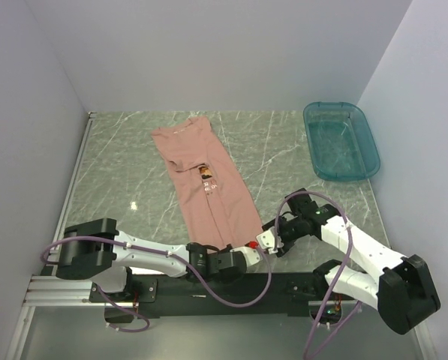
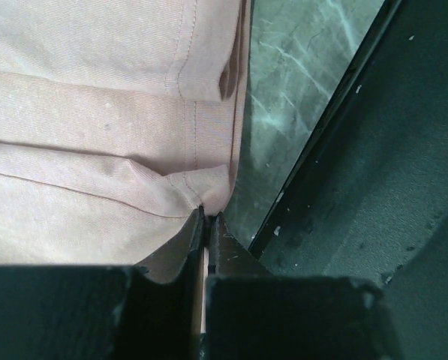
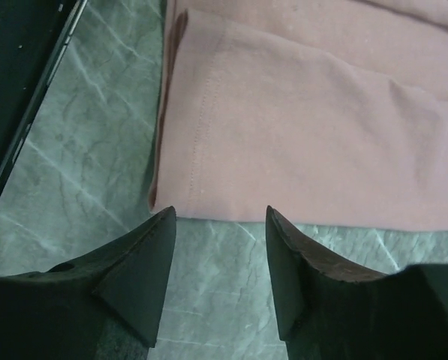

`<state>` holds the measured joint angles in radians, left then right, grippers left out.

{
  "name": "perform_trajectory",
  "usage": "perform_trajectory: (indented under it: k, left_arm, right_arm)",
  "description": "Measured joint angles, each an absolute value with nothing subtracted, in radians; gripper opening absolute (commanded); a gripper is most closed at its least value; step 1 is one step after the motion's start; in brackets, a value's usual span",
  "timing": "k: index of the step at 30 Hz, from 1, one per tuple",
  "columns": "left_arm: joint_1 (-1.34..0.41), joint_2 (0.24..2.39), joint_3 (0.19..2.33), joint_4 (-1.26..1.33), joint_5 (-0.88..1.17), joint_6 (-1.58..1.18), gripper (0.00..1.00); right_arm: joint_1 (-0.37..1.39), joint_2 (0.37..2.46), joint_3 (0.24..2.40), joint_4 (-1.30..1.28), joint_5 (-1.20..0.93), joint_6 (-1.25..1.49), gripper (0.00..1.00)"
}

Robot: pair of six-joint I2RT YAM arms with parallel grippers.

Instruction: Fold and stack the t-shirts

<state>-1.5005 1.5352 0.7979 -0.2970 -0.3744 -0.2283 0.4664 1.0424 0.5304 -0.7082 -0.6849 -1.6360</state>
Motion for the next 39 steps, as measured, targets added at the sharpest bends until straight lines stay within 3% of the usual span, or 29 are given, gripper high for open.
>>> perform_trajectory:
  k: [7,16,24,32,39]
  left_arm:
    - [-1.5,1.505,0.766,-0.224,-0.361,-0.284,0.01]
    - [-1.503,1.428,0.669,-0.081,-0.362,-0.382,0.01]
    - [-1.504,1.423,0.623,-0.002,-0.363,-0.417,0.01]
    - [-1.513,1.454,0.607,0.039,-0.36,-0.459,0.01]
    - [-1.514,1.455,0.586,0.07,-0.356,-0.489,0.01]
  right_arm:
    - [0.397,1.074,0.572,-0.716,-0.777,-1.607,0.61]
    - [0.262,1.136,0.667,-0.878,-0.903,-1.763,0.63]
    - [0.462,1.056,0.524,-0.85,-0.82,-1.768,0.63]
    - [0.535,1.066,0.459,-0.693,-0.714,-1.707,0.61]
    - [0.588,1.072,0.433,-0.611,-0.646,-1.682,0.48]
